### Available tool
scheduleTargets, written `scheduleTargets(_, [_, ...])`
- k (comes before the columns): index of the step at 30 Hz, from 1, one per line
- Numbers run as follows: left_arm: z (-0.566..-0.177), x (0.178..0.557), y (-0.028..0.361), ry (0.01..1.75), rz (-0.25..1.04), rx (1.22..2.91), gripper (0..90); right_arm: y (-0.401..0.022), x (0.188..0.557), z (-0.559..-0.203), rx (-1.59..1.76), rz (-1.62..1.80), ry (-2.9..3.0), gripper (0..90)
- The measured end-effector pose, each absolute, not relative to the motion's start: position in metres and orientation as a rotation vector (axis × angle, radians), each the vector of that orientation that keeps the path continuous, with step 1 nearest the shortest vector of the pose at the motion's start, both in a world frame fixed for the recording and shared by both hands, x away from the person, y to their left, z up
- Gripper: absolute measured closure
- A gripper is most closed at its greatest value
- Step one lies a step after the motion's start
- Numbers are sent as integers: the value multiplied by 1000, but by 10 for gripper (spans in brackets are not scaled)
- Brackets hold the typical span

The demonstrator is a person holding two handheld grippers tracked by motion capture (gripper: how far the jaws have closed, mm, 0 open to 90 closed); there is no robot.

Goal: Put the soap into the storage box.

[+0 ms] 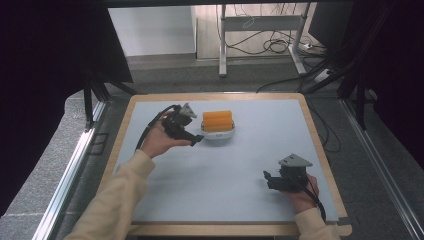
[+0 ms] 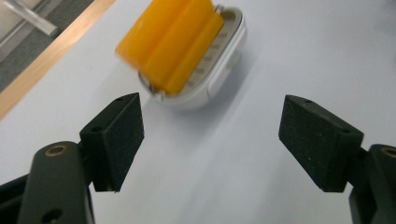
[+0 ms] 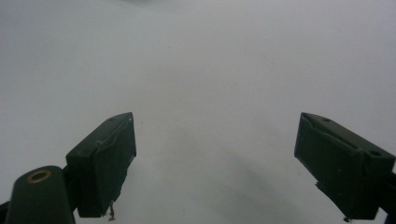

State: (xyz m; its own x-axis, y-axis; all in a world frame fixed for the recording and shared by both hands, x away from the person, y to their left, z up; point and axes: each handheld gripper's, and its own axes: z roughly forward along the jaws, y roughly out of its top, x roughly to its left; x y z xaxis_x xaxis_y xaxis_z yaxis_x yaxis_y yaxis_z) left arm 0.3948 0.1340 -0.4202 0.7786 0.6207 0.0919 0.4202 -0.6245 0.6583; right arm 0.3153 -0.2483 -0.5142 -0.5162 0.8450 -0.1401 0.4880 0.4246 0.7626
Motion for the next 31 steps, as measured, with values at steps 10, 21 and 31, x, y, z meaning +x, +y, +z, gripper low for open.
scheduleTargets(10, [-457, 329, 188, 863, 432, 2238, 225, -245, 314, -515, 1121, 907, 2178, 132])
scheduleTargets(21, [-485, 301, 211, 987, 437, 2253, 220, -244, 313, -515, 1110, 908, 2179, 132])
scheduleTargets(31, [-483, 304, 213, 994, 413, 2233, 205, -247, 316, -516, 1120, 908, 2178, 132])
